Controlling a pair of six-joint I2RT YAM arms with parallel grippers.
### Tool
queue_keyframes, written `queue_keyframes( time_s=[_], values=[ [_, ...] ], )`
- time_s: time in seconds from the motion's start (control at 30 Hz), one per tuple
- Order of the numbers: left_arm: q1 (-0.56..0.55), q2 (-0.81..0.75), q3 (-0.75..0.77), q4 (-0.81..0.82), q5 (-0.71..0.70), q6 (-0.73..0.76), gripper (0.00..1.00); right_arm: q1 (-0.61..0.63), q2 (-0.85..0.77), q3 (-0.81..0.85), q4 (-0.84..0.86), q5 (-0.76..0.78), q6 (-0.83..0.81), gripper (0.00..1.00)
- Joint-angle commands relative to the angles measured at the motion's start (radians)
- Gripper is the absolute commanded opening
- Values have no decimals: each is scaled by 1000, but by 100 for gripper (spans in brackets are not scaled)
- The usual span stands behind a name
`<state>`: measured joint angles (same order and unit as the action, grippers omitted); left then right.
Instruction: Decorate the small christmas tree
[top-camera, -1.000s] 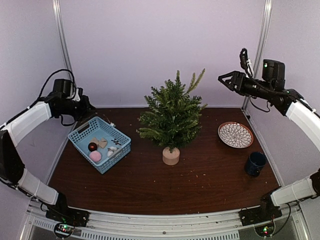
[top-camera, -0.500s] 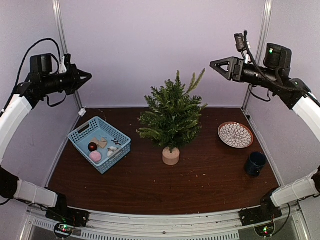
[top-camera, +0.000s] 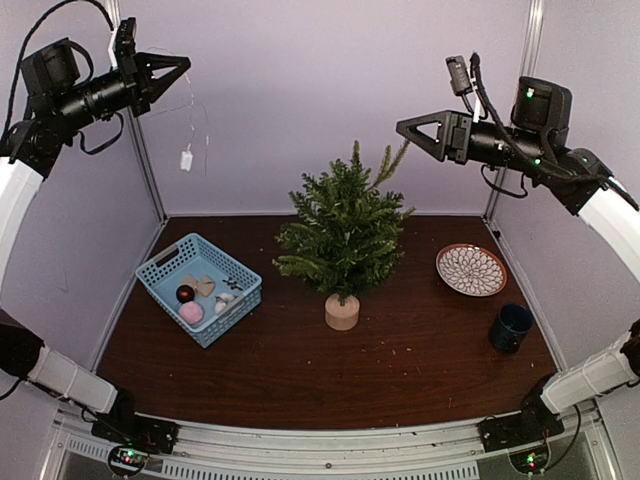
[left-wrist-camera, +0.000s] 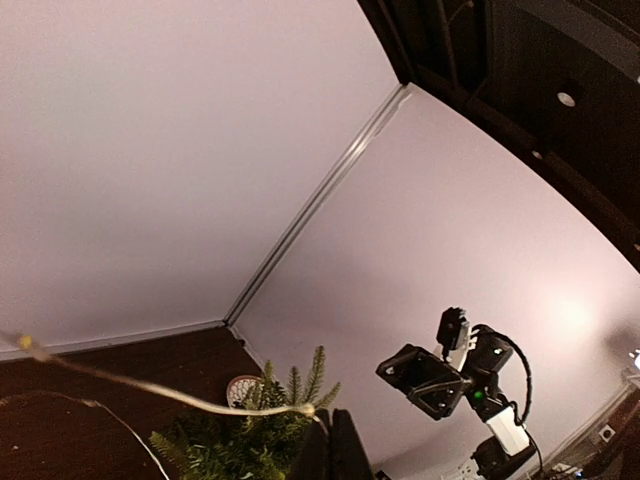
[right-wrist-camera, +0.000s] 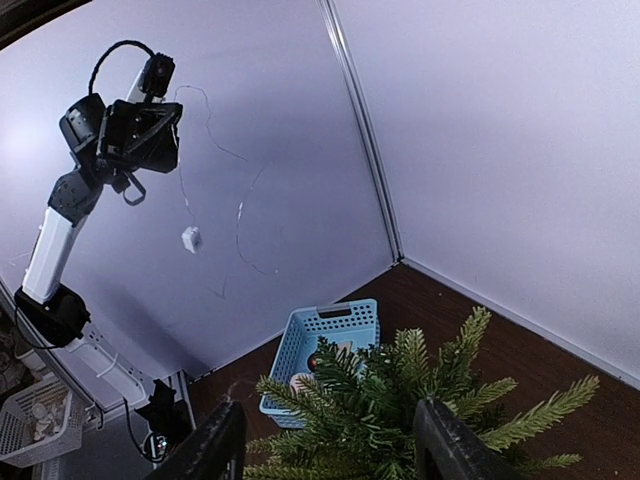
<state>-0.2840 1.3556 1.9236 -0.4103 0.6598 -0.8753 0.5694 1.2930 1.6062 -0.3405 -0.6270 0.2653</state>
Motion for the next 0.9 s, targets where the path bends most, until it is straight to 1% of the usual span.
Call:
queue_keyframes(
  time_s=[0.0, 0.23, 0.47, 0.6, 0.87],
  values=[
    [-35, 32, 72, 118, 102, -58, 0, 44, 16, 41, 29, 12, -20, 61],
    [-104, 45, 123, 213, 201, -110, 0, 107, 35, 29, 38, 24, -46, 61],
    [-197, 34, 87, 277, 303, -116, 0, 165, 37, -38, 108, -7, -64, 63],
    [-225, 24, 67, 288, 287, -118, 0, 190, 44, -57, 136, -22, -67, 65],
    [-308, 34, 50, 385, 258, -146, 0, 279, 63, -119, 216, 17, -79, 77]
  ],
)
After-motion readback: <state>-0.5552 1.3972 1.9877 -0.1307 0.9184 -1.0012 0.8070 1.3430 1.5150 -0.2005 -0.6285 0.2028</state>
